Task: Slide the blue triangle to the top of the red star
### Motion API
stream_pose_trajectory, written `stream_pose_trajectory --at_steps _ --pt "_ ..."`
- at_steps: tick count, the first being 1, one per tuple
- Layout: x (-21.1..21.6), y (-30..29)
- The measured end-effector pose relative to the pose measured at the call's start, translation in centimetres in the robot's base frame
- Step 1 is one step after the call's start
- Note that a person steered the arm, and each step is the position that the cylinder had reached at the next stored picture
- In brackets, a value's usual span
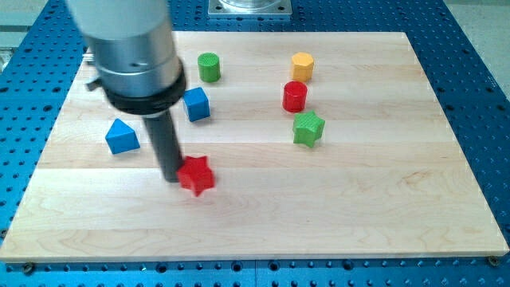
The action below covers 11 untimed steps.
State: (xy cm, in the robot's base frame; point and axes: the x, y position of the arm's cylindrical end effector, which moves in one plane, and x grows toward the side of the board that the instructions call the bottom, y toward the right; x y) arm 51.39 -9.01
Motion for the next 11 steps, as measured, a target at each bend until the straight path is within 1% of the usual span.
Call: stream_pose_trajectory --at_steps 1,2,3,4,5,6,7,8,9,10,11 --pt "0.0 -1.3" --pt "2.3 -9.7" --pt "3.2 -17.4" --pt "-1.3 -19.4" --pt "-5.5 -17.4" --pt "-6.0 -10.4" --pt "-5.4 -1.2" --pt "-5.4 1.3" --pt "-5.4 -0.2" --pt "-6.7 2.8" --pt "-10.2 8.7"
